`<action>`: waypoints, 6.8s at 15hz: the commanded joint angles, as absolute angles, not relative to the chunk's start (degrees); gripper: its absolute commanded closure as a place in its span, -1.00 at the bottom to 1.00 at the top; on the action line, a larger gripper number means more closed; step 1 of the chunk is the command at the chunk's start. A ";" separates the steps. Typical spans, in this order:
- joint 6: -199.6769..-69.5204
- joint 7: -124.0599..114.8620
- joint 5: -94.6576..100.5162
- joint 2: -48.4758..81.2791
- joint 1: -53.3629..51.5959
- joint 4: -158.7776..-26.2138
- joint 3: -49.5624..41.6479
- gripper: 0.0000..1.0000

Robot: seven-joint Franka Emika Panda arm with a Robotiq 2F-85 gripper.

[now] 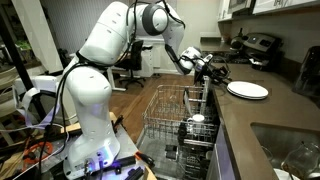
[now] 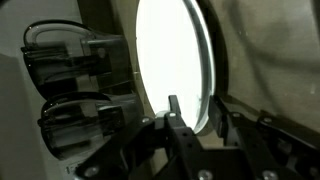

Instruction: Take the white plate on the top and put it behind the white cup in the dishwasher

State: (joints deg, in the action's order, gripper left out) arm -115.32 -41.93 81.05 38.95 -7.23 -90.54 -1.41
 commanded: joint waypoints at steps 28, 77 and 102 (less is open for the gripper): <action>-115.99 -43.26 81.89 38.33 -6.30 -92.07 -1.04 0.57; -115.22 -41.18 81.79 36.35 -6.33 -91.84 -0.56 0.85; -118.60 -42.28 82.82 37.35 -6.00 -91.77 -1.08 -0.17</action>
